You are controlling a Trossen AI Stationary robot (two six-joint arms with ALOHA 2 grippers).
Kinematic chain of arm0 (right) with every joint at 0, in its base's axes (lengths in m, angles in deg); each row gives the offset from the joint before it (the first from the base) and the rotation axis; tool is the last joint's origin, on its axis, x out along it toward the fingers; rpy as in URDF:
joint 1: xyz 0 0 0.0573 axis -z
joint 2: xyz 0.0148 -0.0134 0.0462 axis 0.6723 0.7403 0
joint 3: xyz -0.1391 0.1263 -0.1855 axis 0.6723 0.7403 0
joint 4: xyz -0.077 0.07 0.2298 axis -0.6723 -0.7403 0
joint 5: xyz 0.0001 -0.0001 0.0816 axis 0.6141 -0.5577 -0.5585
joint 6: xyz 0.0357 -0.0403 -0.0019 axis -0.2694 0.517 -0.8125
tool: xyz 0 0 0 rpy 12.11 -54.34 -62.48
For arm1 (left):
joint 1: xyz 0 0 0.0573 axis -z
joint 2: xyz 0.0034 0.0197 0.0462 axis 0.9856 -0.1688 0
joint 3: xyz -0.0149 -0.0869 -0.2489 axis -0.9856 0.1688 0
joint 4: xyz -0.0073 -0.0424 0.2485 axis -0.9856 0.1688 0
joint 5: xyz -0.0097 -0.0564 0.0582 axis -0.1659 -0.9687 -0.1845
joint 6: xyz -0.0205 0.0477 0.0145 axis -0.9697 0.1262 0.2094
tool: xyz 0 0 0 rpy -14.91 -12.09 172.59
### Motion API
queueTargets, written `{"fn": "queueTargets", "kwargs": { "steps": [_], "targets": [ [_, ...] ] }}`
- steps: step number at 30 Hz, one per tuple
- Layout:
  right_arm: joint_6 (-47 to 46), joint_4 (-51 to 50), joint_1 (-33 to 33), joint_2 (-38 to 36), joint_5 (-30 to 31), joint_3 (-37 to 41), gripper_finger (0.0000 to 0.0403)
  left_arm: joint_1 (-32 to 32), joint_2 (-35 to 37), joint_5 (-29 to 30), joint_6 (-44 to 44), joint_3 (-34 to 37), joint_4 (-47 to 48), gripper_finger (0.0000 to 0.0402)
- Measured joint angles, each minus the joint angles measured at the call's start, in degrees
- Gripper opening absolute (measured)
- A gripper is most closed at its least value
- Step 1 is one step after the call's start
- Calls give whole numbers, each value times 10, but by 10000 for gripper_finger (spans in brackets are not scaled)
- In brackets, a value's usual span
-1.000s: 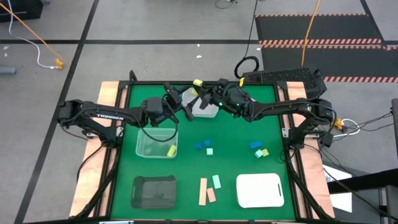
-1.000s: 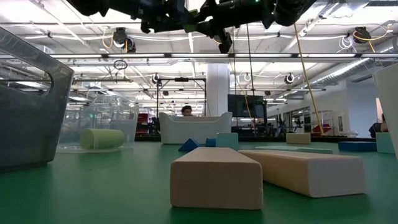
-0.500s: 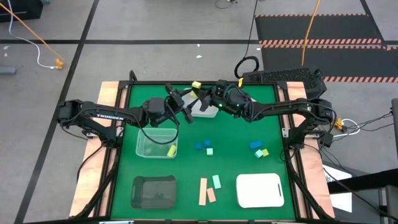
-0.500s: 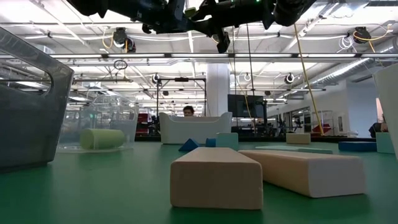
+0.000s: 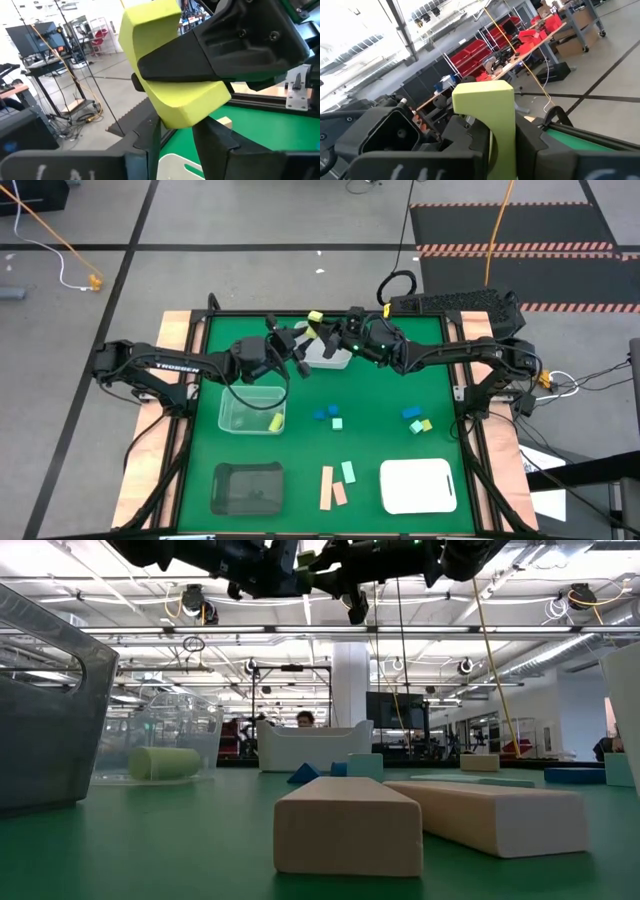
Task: Sort & place blocks by color
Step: Put the top yellow bridge block into the transparent bin
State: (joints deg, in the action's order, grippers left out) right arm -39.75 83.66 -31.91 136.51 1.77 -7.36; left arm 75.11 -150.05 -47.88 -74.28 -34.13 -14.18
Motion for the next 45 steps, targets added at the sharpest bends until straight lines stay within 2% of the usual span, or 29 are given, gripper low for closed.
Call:
{"fn": "queueTargets", "kwargs": {
  "steps": [3,8,13,17,19,24,27,32,35,40,45],
  "targets": [
    [18,-14,2,0,-8,0,37,7,0,4,-11,0,22,112],
    [97,-46,9,2,-80,1,40,18,0,-4,-56,0,78,139],
    [155,-111,13,-7,-79,1,37,24,0,-8,-88,-1,133,174],
    [256,-195,14,-25,-79,1,38,27,0,-8,-116,-1,165,200],
    [300,-244,14,-33,-101,1,38,28,0,-10,-121,-1,180,210],
    [380,-346,11,-39,-164,1,37,27,0,-50,-111,-1,209,219],
    [418,-386,7,-41,-170,1,37,27,0,-92,-71,-1,210,214],
    [421,-396,6,-40,-211,1,37,24,0,-196,-22,-1,210,204],
    [424,-397,4,-39,-217,1,37,22,1,-233,-11,-1,209,199],
    [434,-393,3,-37,-212,1,37,19,1,-239,-1,-1,206,198],
    [434,-368,1,-37,-211,1,37,15,-12,-241,0,-1,153,198]
  ]
}}
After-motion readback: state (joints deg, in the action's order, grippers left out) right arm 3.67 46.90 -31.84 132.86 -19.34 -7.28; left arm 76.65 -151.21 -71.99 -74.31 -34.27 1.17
